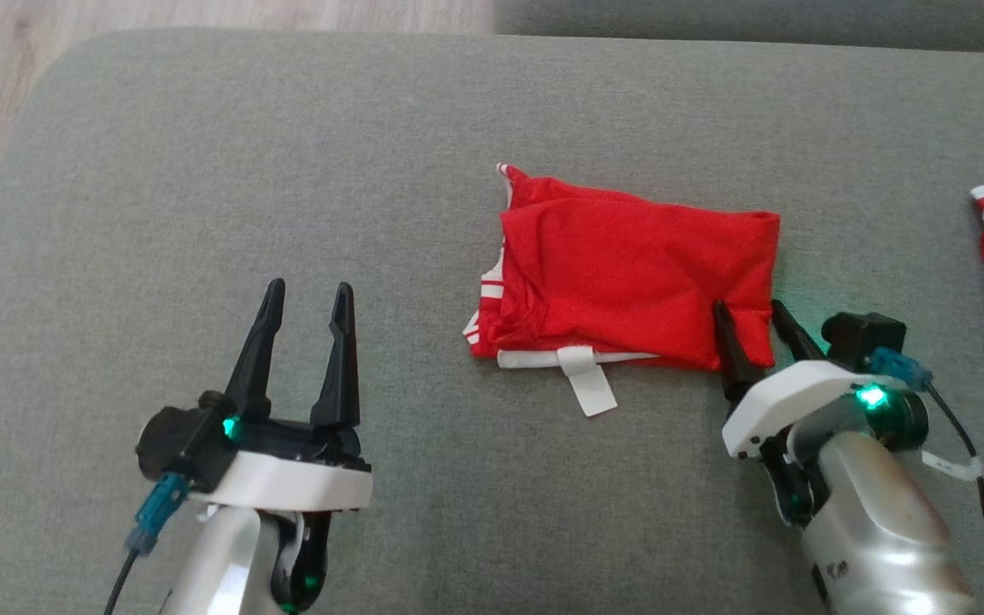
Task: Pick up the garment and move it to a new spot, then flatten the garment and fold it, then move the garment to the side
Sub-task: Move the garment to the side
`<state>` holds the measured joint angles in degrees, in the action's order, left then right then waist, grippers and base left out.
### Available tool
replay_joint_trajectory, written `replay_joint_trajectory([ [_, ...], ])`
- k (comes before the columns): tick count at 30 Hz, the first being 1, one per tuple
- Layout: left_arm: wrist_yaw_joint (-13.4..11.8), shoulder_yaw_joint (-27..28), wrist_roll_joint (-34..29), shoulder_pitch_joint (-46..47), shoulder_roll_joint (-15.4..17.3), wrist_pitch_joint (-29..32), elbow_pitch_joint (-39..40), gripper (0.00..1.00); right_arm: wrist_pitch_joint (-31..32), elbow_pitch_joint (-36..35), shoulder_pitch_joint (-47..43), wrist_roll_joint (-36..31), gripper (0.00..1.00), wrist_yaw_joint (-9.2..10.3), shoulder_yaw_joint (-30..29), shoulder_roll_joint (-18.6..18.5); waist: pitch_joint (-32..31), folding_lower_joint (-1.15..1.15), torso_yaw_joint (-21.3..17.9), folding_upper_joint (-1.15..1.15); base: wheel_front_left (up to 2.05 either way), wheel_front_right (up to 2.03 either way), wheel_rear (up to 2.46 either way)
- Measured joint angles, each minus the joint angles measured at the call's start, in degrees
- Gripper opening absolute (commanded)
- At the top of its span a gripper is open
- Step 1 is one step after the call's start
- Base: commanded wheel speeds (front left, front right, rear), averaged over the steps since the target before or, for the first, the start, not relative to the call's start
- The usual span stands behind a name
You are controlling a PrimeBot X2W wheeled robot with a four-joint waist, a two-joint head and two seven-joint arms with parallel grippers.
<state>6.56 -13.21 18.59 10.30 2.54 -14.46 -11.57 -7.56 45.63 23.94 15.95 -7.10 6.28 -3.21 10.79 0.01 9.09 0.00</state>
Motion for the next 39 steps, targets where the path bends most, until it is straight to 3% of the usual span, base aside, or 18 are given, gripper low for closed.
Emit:
replay_joint_trajectory([
  [9,-0.1,0.0,0.0,0.1,0.0,0.0,-0.1,1.00,-1.4,8.5,6.1,0.9,1.00,0.00,5.3,-0.4,0.7,-0.01,0.9,0.00,0.00,0.00,0.00],
  [10,-0.1,0.0,0.0,0.1,0.0,0.0,-0.1,1.00,-1.5,9.1,6.5,1.3,0.41,0.00,5.9,-0.5,0.7,-0.01,0.8,0.00,0.00,0.00,0.00],
  [11,-0.1,0.0,0.0,0.1,0.0,0.0,-0.2,1.00,-1.5,9.7,6.9,1.6,0.00,0.00,6.4,-0.5,0.6,-0.01,0.6,0.00,0.00,0.00,0.00],
  [17,-0.1,0.1,0.0,0.3,0.0,0.0,-0.3,1.00,-4.0,12.5,8.5,0.6,0.00,0.00,8.0,-0.3,-0.1,0.00,-0.9,0.00,0.00,0.00,0.00],
  [22,-0.1,0.3,0.0,0.3,0.0,0.0,0.0,1.00,-6.2,12.3,8.7,-8.4,0.00,0.00,4.8,-0.2,-1.3,-0.01,-3.1,0.00,0.00,0.00,0.00],
  [30,-0.4,0.1,0.0,0.3,0.0,0.0,1.4,1.00,-6.6,4.3,8.7,-23.3,0.00,0.00,0.9,-1.3,-2.9,-0.01,-8.2,0.00,0.00,0.00,0.00],
  [39,-1.0,-2.3,0.6,1.6,0.0,0.0,2.4,1.00,-4.4,-0.7,10.0,-24.8,0.00,0.00,3.9,-12.0,-2.4,-0.01,-14.7,0.00,0.00,0.00,0.00],
])
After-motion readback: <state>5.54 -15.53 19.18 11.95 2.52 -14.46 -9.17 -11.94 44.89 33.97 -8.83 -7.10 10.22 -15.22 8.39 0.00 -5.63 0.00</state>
